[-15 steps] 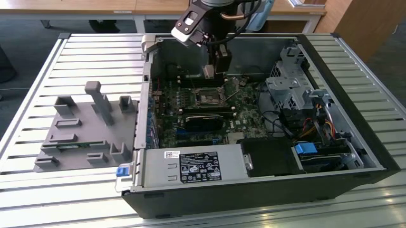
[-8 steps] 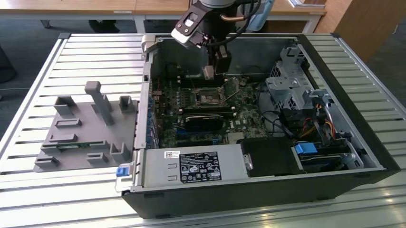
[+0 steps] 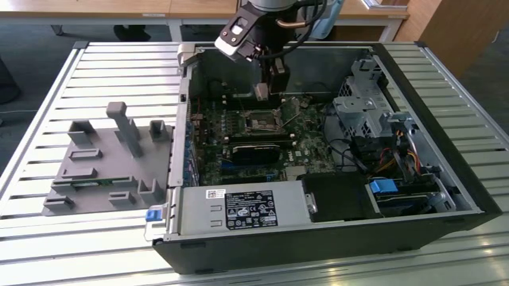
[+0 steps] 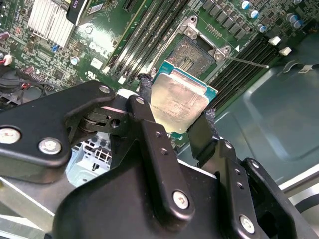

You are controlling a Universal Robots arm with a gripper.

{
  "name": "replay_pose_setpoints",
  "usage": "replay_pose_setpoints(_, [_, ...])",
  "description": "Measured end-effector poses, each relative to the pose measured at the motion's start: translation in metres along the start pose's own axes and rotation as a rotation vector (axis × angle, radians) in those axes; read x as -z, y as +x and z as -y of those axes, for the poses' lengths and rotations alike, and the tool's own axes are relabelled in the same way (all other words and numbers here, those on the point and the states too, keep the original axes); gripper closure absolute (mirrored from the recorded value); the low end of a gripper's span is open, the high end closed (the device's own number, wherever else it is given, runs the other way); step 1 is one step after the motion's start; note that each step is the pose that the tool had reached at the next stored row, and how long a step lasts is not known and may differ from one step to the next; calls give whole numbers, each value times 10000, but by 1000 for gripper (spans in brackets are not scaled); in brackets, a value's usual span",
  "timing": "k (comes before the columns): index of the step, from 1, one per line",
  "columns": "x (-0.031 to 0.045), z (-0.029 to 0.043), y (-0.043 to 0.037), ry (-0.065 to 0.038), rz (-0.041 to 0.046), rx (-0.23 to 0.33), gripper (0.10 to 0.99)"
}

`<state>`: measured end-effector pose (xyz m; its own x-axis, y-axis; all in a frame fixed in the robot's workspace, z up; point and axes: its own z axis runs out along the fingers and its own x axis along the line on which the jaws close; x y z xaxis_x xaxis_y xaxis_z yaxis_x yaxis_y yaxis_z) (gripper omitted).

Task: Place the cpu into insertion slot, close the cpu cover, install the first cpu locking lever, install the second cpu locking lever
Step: 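Place the cpu into insertion slot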

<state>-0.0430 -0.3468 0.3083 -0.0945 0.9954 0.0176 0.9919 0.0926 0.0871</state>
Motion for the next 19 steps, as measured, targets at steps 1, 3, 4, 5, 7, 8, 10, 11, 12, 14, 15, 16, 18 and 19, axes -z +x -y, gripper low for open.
replay_pose_setpoints(1, [-4, 0, 0, -1, -1, -2, 545])
replay_pose_setpoints(3, [-13, 1, 0, -1, 0, -8, 545])
replay_pose_setpoints(4, [-16, 1, 0, 0, 1, -11, 545])
replay_pose_setpoints(5, [-20, 2, 0, 0, 1, -12, 545])
replay_pose_setpoints(7, [-26, 2, 0, 1, 2, -14, 545])
replay_pose_setpoints(8, [-27, 3, -1, 1, 3, -16, 545])
replay_pose_setpoints(10, [-33, 3, -1, -1, 1, -18, 545])
replay_pose_setpoints(11, [-37, 3, 0, -1, 2, -20, 545])
replay_pose_setpoints(12, [-41, 4, -1, 0, 6, -24, 545])
replay_pose_setpoints(14, [-52, 5, 0, 2, 25, -39, 545])
replay_pose_setpoints(15, [-57, 5, 1, 3, 35, -53, 545])
replay_pose_setpoints(16, [-61, 5, 1, 3, 45, -71, 545])
replay_pose_setpoints(18, [-67, 5, 2, 4, 61, -105, 545])
replay_pose_setpoints(19, [-71, 6, 2, 4, 65, -126, 545])
